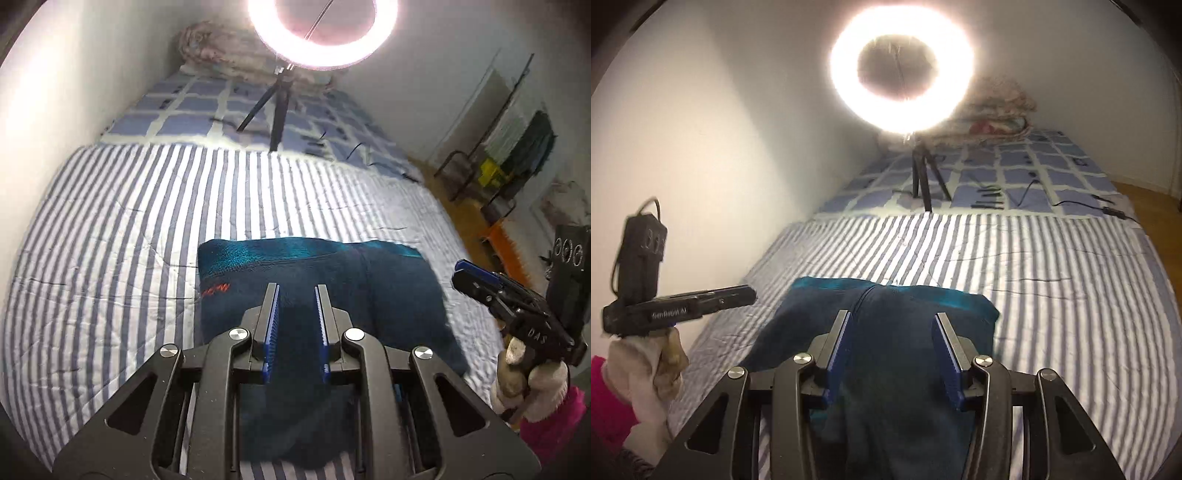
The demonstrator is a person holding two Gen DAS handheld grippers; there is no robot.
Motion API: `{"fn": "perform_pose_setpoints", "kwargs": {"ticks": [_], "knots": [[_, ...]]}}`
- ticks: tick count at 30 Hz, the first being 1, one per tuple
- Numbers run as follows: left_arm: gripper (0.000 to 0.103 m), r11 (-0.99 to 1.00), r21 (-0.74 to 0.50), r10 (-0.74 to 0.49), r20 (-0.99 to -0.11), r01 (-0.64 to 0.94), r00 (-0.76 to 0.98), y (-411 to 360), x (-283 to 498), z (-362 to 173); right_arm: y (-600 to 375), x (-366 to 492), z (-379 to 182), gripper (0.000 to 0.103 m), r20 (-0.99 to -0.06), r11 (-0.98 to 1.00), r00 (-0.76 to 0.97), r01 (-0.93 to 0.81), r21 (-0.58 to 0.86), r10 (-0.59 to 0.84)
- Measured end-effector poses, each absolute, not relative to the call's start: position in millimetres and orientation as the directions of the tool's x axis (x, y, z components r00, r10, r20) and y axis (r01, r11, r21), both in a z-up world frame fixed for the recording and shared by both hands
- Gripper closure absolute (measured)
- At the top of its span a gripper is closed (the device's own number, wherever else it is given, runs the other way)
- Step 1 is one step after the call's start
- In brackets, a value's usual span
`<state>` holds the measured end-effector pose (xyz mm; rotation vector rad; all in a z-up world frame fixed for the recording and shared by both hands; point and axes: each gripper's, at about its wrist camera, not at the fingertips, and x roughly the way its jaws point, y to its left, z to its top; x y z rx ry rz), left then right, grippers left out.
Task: Fold large clothes
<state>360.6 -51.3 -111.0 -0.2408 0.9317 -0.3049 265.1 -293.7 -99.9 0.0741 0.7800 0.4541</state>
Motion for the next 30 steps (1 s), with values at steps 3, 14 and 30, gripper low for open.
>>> {"fn": "perform_pose_setpoints", "kwargs": {"ticks": [3,14,30], "knots": [[0.087,0.944,-0.322,-0.313,-0.801,0.072,0.51,-44,381,-154,-285,289,-133,0.055,-0.718,0.913,0.578,-0.348,0.213,0.388],[0.088,0.934,-0.35,-0.343,-0.812,0.076,0.473,-30,390,-187,-298,316,-175,0.062,-0.814,0.929,0.475,-0.31,0.2,0.334],[0.088,0.899,-0.405,-0.436,-0.795,0.167,0.423,-21,294,-198,-331,196,-185,0.07,-0.83,0.889,0.38,-0.371,0.268,0.409]]}}
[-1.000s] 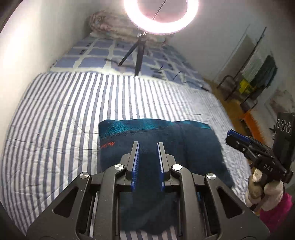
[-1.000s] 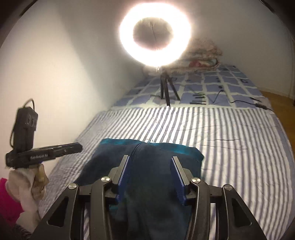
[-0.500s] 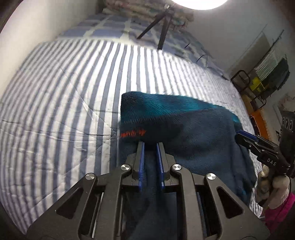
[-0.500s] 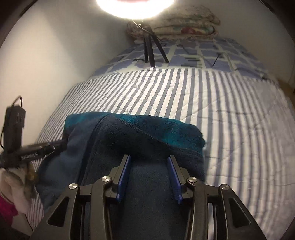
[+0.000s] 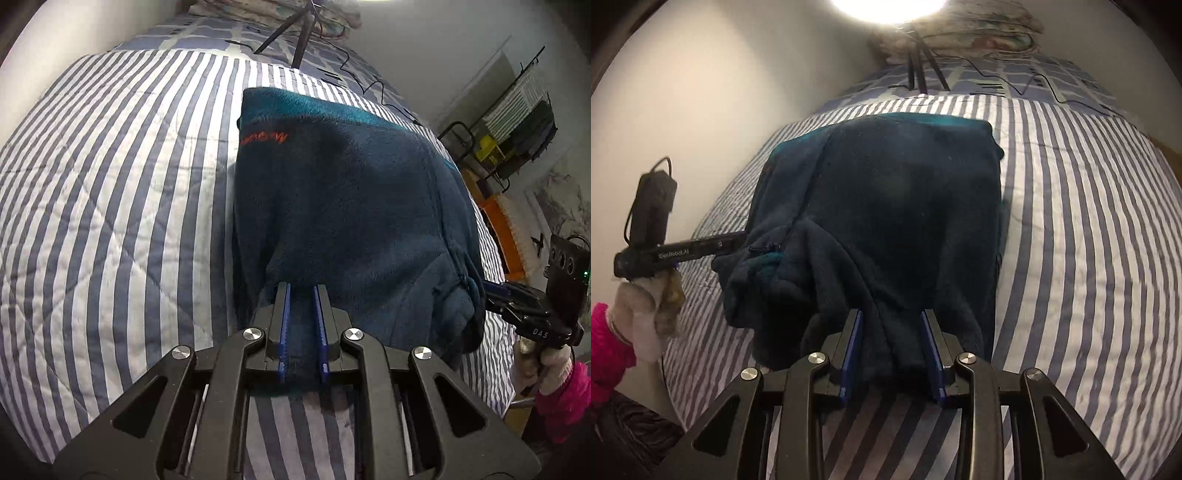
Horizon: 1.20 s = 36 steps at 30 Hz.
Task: Fold large clothes
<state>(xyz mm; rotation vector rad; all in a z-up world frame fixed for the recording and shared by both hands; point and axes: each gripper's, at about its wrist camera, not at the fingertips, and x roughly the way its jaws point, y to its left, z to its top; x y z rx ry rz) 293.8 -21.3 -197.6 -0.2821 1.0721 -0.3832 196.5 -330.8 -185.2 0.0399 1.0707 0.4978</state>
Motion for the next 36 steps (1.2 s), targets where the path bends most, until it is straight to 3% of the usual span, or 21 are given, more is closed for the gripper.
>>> {"fn": "perform_pose_setpoints", "kwargs": {"ticks": [7,9,10,11,12,13,14,16,24,36], "knots": [[0.088,0.873,-0.459,-0.485,-0.789,0.163,0.377,-8,278,-191,-336,185,-180,0.07,-0.838,0.881,0.363,-0.397,0.257,0.408],[0.087,0.838,-0.527,-0.537,-0.75,0.143,0.385,6,273,-180,-344,181,-171,0.07,-0.827,0.873,0.359,-0.395,0.285,0.433],[0.075,0.825,-0.55,-0.552,-0.734,0.131,0.395,13,272,-176,-350,180,-165,0.064,-0.813,0.866,0.363,-0.394,0.309,0.455],[0.063,0.807,-0.58,-0.57,-0.712,0.114,0.41,21,273,-171,-356,179,-162,0.049,-0.801,0.862,0.374,-0.394,0.319,0.467],[0.036,0.784,-0.614,-0.588,-0.685,0.093,0.43,30,274,-167,-363,177,-156,0.039,-0.784,0.862,0.4,-0.391,0.323,0.475],[0.025,0.747,-0.662,-0.613,-0.645,0.069,0.456,41,277,-164,-370,177,-152,0.019,-0.766,0.869,0.438,-0.382,0.316,0.471],[0.025,0.706,-0.707,-0.64,-0.607,0.048,0.472,48,279,-165,-376,177,-148,0.006,-0.75,0.876,0.471,-0.37,0.311,0.465],[0.023,0.633,-0.774,-0.688,-0.56,0.004,0.462,57,287,-172,-393,182,-143,0.0,-0.71,0.891,0.541,-0.311,0.33,0.451],[0.023,0.5,-0.851,-0.76,-0.519,-0.159,0.392,58,318,-226,-415,223,-174,0.0,-0.693,0.848,0.505,-0.181,0.498,0.514],[0.025,0.554,-0.824,-0.745,-0.553,-0.117,0.372,26,339,-247,-400,253,-229,0.002,-0.674,0.765,0.387,-0.152,0.626,0.629]]}}
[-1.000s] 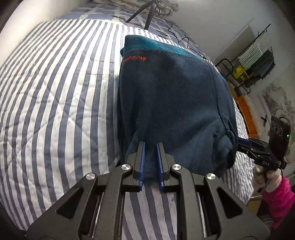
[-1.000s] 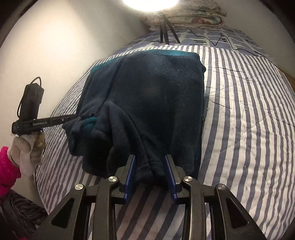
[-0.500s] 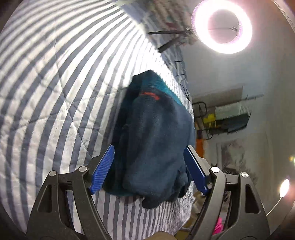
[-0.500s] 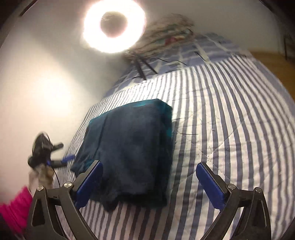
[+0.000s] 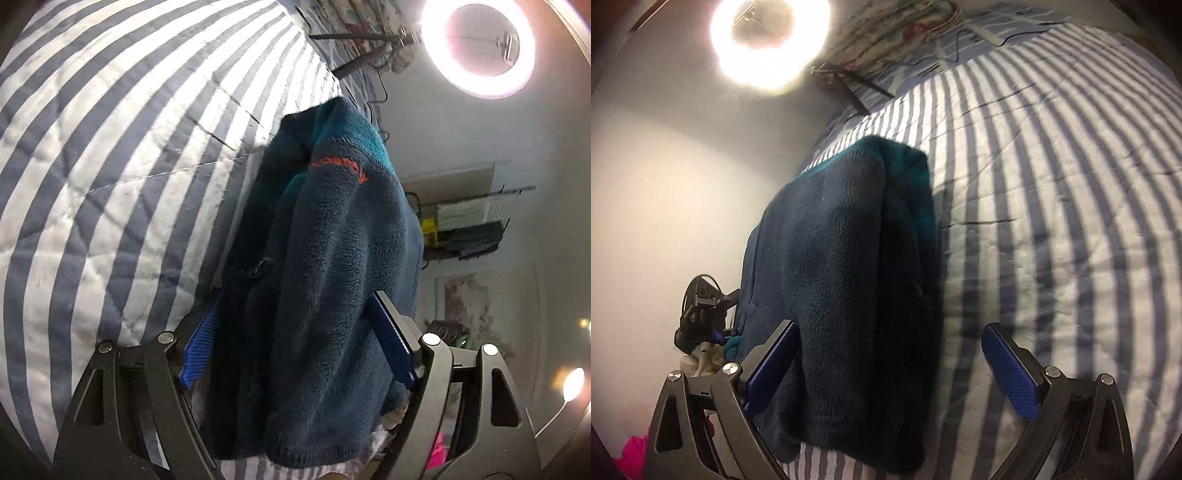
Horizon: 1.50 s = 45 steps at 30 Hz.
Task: Fold large clothes
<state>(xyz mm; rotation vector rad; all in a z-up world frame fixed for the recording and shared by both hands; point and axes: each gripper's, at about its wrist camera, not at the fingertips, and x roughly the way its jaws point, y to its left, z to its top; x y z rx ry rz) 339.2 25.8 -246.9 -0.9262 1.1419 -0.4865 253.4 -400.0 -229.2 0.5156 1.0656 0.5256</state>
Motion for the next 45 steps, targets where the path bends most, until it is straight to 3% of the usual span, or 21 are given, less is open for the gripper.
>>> {"fn": "perform_pose_setpoints", "kwargs": {"ticks": [3,7,10,17,20,31,45], "knots": [[0.032,0.564,-0.817,-0.736,-0.565,-0.125,0.373,26,343,-249,-391,256,-232,0.002,-0.664,0.755,0.379,-0.176,0.632,0.645],[0.041,0.606,-0.787,-0.702,-0.599,-0.12,0.384,20,344,-247,-379,266,-236,0.022,-0.644,0.724,0.347,-0.19,0.663,0.682],[0.05,0.65,-0.753,-0.67,-0.63,-0.101,0.392,11,346,-243,-368,269,-236,0.024,-0.651,0.727,0.338,-0.193,0.658,0.679],[0.064,0.739,-0.673,-0.598,-0.683,-0.044,0.42,-9,354,-224,-359,266,-219,0.058,-0.703,0.787,0.358,-0.216,0.578,0.614],[0.067,0.771,-0.637,-0.569,-0.696,-0.011,0.437,-16,353,-213,-347,261,-204,0.064,-0.751,0.84,0.377,-0.244,0.484,0.542],[0.076,0.821,-0.563,-0.537,-0.702,0.098,0.468,-39,337,-180,-302,249,-161,0.071,-0.838,0.931,0.449,-0.324,0.17,0.309],[0.077,0.8,-0.561,-0.588,-0.663,0.213,0.464,-105,356,-157,-336,234,-123,0.072,-0.827,0.944,0.521,-0.329,0.032,0.21]]}}
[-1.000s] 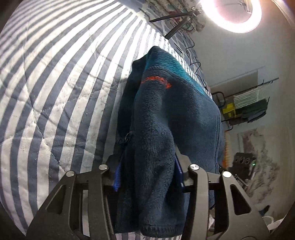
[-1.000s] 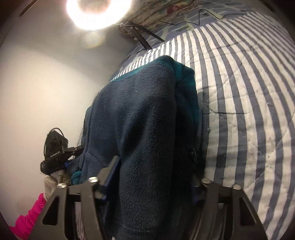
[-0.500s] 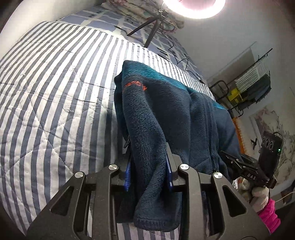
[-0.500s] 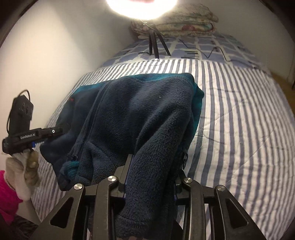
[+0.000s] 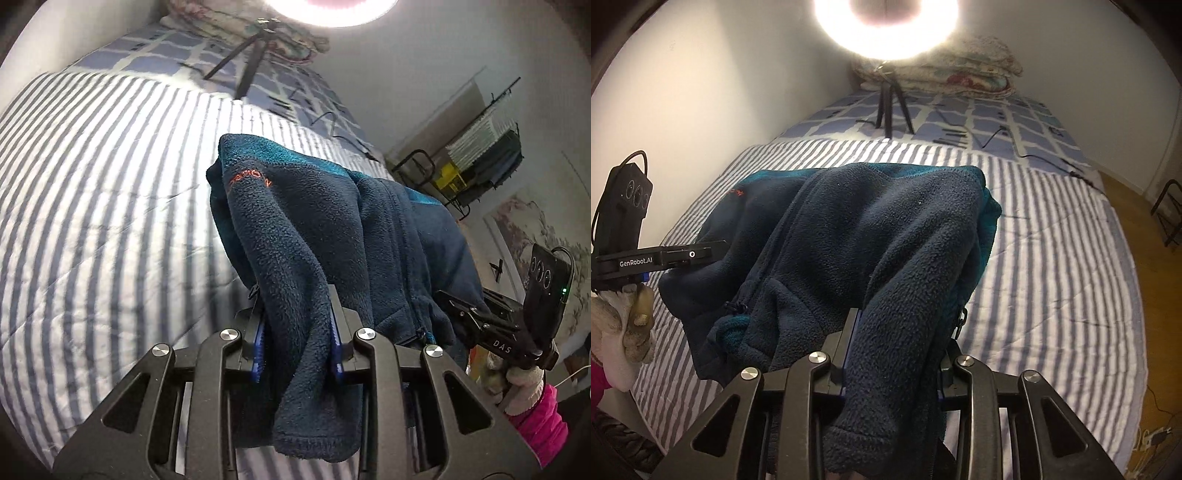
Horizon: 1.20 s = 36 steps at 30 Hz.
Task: Fold large clothes
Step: 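Grasp the jacket edge with both tools and lift the bundle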
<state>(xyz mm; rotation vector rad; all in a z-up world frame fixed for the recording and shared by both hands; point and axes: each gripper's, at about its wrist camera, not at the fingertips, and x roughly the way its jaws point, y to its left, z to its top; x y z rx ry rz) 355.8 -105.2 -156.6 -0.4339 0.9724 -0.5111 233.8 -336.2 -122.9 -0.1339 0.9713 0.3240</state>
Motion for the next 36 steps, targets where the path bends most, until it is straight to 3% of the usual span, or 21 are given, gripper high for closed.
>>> {"fn": "perform_pose_setpoints", "kwargs": {"ticks": [23,36], "knots": [[0.078,0.733,-0.561,-0.68,-0.593,0.384,0.432,-334,530,-144,-508,354,-84,0.073,-0.762,0.986,0.647,-0.12,-0.116,-0.011],[0.078,0.763,-0.525,-0.646,-0.616,0.377,0.451,-431,604,-175,-596,455,-120,0.074,-0.729,0.995,0.684,-0.052,-0.09,-0.03]]}}
